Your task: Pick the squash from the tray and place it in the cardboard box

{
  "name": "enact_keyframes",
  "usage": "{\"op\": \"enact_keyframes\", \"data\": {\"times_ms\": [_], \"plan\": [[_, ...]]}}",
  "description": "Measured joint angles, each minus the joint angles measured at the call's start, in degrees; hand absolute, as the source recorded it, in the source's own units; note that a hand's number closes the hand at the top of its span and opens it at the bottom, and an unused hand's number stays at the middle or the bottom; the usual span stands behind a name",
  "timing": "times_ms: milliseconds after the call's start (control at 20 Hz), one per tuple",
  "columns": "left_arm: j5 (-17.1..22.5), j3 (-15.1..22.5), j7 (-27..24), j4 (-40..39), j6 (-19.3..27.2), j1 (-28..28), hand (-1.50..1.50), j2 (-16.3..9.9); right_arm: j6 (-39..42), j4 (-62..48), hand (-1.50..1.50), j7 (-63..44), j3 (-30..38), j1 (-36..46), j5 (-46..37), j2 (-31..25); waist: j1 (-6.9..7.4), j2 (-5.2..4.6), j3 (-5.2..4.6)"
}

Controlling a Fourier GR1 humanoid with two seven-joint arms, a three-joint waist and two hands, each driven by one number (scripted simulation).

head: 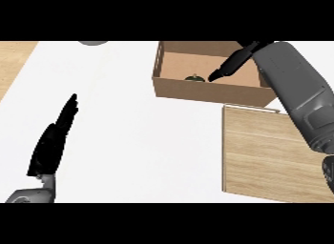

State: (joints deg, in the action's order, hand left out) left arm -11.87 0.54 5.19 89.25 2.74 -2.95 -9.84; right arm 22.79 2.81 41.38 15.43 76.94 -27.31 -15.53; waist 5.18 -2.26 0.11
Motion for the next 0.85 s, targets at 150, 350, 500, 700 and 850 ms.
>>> {"op": "enact_keyframes", "data": {"times_ms": [150,350,500,700,850], "plan": [[0.23,-0.11,0.18,0.38,-0.49,-0.46,0.00,-0.35,1.82,-0.61,-1.50,-2.70,3.74,0.53,3.75,-2.91,0.42,-0.29,0.02],[0.49,-0.03,0.13,0.49,-0.98,-0.92,0.00,-0.45,3.00,-0.96,-1.50,-5.67,7.10,0.21,7.09,-7.89,1.14,-0.97,0.06],[0.60,-0.03,0.04,0.45,-1.31,-1.23,0.00,-0.61,4.49,-1.04,-1.50,-7.44,9.05,-0.09,9.01,-12.08,1.58,-1.43,0.11],[0.57,0.30,0.08,0.88,-1.44,-2.21,0.00,-0.46,6.85,-0.80,-1.50,-9.16,10.60,-0.82,10.56,-16.74,2.29,-2.17,0.25],[0.40,0.60,0.13,0.85,-1.47,-2.58,0.00,-0.31,8.07,-0.19,-1.50,-9.91,11.02,-1.59,10.98,-19.17,2.86,-2.62,0.35]]}}
